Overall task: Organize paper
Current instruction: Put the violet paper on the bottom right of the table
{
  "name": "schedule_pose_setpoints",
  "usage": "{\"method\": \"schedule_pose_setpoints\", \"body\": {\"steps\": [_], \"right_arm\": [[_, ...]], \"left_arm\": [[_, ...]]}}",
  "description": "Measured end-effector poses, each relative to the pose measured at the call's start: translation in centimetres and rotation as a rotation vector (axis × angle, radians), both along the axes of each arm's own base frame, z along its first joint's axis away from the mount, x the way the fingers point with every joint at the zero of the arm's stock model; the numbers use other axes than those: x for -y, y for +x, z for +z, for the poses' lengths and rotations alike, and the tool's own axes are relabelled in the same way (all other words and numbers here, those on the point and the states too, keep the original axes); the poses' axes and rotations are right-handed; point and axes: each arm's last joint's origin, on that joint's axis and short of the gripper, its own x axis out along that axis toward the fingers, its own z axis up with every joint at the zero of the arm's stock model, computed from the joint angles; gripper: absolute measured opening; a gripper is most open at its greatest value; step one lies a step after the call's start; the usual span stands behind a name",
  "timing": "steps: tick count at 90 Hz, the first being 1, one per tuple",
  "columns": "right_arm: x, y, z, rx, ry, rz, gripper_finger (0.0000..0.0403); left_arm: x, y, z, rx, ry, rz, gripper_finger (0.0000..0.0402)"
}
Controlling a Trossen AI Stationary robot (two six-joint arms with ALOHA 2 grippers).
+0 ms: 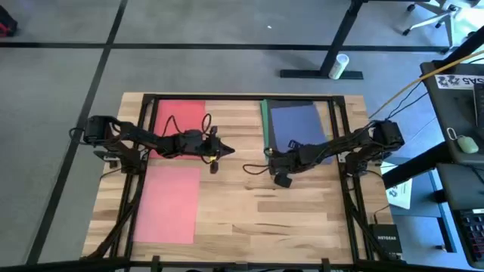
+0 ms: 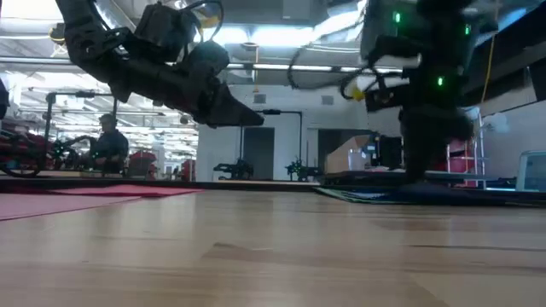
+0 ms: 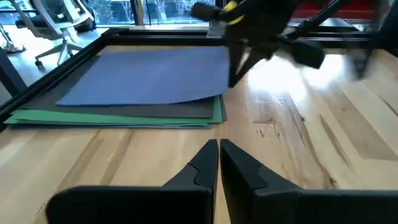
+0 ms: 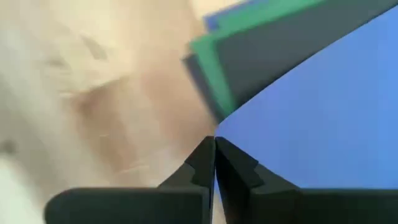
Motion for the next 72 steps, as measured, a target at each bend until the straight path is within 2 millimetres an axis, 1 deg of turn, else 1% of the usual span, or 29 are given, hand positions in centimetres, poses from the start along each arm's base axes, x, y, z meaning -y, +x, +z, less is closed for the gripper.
{"method": "schedule_pose_setpoints", "body": {"steps": [13, 29, 35, 46, 58, 72], "right_arm": [[-1.9, 0.5, 1.1, 0.022, 0.147, 0.001, 0.0000], [-4.4, 1.0, 1.5, 0.067, 0.384, 0.019, 0.0000], [-5.0, 1.3, 1.7, 0.101, 0.435, 0.032, 0.0000], [-5.3, 1.7, 1.9, 0.152, 0.456, 0.038, 0.0006], [-5.4, 1.8, 1.9, 0.147, 0.498, 0.053, 0.0034], [-5.6, 1.9, 2.3, 0.133, 0.549, 0.067, 0.0090]], "left_arm": [[0.0, 0.0, 0.0, 0.001, 0.000, 0.000, 0.0000], [0.0, 0.0, 0.0, 0.001, 0.000, 0.000, 0.0000], [0.0, 0.0, 0.0, 0.002, 0.000, 0.000, 0.0000], [0.0, 0.0, 0.0, 0.003, 0.000, 0.000, 0.0000], [0.0, 0.0, 0.0, 0.003, 0.000, 0.000, 0.0000], [0.0, 0.0, 0.0, 0.003, 0.000, 0.000, 0.0000]]}}
